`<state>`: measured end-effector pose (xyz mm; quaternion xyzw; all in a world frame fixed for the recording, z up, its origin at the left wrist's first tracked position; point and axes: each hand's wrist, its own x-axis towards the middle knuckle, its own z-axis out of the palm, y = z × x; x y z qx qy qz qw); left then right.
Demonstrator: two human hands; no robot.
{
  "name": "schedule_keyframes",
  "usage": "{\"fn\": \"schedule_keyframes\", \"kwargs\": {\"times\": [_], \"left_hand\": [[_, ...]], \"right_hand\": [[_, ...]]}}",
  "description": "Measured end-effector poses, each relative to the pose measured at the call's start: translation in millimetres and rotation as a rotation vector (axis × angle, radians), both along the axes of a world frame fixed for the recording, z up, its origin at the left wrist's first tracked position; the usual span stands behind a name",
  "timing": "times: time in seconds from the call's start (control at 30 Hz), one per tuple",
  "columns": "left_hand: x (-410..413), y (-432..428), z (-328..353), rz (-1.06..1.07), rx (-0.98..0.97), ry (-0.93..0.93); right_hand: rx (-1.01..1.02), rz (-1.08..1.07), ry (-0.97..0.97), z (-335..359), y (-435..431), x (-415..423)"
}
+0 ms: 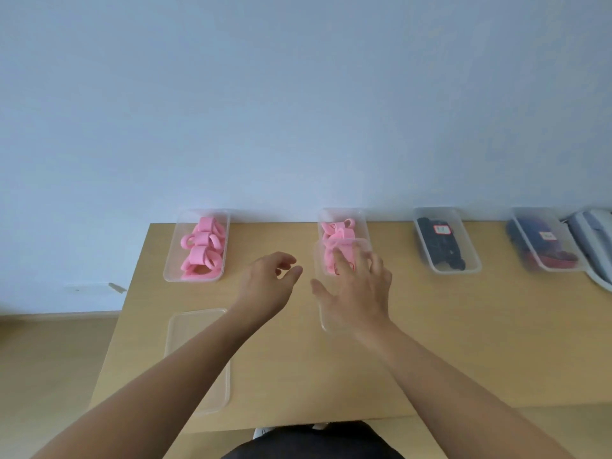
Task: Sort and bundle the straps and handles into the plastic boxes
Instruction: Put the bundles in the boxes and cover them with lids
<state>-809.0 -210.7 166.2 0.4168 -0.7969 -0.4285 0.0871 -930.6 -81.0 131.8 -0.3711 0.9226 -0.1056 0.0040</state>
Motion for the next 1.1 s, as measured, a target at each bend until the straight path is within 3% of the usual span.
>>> {"fn": "schedule_keyframes", "kwargs": {"times": [0.13,0.33,0.77,0.87,1.0,1.1], "left_hand": [[-34,-17,5,0.104,0.241,0.019],[-90,-27,-12,0.199,0.412,0.055],[-134,-41,-46,0.354,0.554,0.008],[-131,-42,-44,0.29,0.467,0.008],[-121,-39,-44,0.031,0.249,-0.033],[-120,-41,-46,-0.037,0.219,-0.054]], "right_hand": [[0.103,-0.007,-0.043,2,-39,-45],[0.178,-0.006,-0.071,-23,-60,-78],[0.153,0.056,-0.11,-46,-60,-81],[0.185,0.077,-0.131,-43,-59,-80],[0.173,0.122,-0.144,-46,-48,-72],[0.214,0.138,-0.146,-47,-48,-74]]}}
